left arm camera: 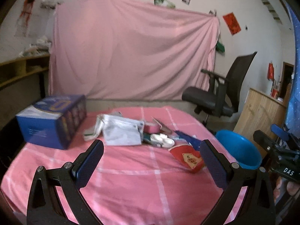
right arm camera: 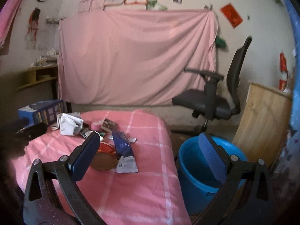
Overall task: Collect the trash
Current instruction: 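Grasp the red paper cup with the left tool while the right tool grasps the blue wrapper, then lift the red cup and blue wrapper and carry both over the blue bucket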
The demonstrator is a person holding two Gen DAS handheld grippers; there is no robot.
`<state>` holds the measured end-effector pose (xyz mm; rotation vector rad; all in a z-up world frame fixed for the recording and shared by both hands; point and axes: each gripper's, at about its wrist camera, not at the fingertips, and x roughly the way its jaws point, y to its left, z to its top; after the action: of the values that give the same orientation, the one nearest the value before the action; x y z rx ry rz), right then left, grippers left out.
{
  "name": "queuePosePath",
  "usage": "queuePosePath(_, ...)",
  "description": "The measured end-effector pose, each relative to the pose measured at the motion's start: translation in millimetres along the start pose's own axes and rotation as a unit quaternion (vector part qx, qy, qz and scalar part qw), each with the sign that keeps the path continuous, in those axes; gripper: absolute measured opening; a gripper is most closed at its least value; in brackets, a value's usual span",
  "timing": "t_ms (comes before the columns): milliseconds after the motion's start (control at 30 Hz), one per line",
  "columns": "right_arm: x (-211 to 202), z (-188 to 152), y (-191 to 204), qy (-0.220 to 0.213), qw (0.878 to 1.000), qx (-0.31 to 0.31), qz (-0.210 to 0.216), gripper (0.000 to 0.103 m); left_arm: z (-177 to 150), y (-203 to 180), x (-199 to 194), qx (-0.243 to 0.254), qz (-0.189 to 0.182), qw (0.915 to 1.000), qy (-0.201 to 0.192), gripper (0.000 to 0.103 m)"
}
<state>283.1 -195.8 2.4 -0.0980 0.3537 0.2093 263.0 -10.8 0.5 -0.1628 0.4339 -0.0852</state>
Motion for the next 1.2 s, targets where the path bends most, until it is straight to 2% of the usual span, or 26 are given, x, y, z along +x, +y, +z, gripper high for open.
queuePosePath(100,23.2,-1.2,-6.9,0.033,0.999,0.005,0.022,0.103,-0.2,-2.2,28.2,-0.009,-0.015,0.9991,0.039,0.093)
queuePosePath(167,40.1,-3.0,-9.8,0.061,0.998,0.004,0.034,0.093,-1.5,-4.5,42.1,-0.013,-0.031,0.9972,0.066,0.076)
queuePosePath(267,57.8,-5.5,-10.0,0.093,0.994,0.004,0.059,0.086,-4.4,-4.7,65.8,-0.032,-0.056,0.9910,0.118,0.059)
queuePosePath(333,69.1,-7.6,-6.5,0.113,0.991,-0.002,0.071,0.080,-5.6,-3.7,73.4,-0.048,-0.070,0.9863,0.142,0.052)
queuePosePath(567,99.4,-16.6,2.4,0.172,0.979,-0.002,0.110,0.072,-8.9,0.1,89.2,-0.102,-0.114,0.9674,0.202,0.047)
queuePosePath(700,110.2,-22.3,4.8,0.198,0.972,-0.002,0.126,0.064,-4.4,5.7,89.0,-0.121,-0.127,0.9611,0.213,0.040)
queuePosePath(767,113.9,-24.2,5.2,0.209,0.968,0.002,0.138,0.062,-3.5,6.1,90.0,-0.131,-0.135,0.9576,0.218,0.028)
queuePosePath(833,117.2,-26.3,6.5,0.218,0.965,0.004,0.145,0.057,-2.4,8.4,93.4,-0.144,-0.138,0.9534,0.226,0.023)
queuePosePath(967,122.2,-28.4,1.5,0.232,0.960,0.023,0.153,0.057,1.4,19.8,92.6,-0.173,-0.143,0.9469,0.230,0.016)
queuePosePath(1067,123.3,-29.4,0.2,0.236,0.958,0.034,0.160,0.055,3.7,22.7,89.9,-0.176,-0.144,0.9469,0.227,0.013)
queuePosePath(1200,116.6,-31.4,6.2,0.234,0.957,0.026,0.169,0.047,6.5,21.8,77.3,-0.164,-0.144,0.9517,0.216,0.010)
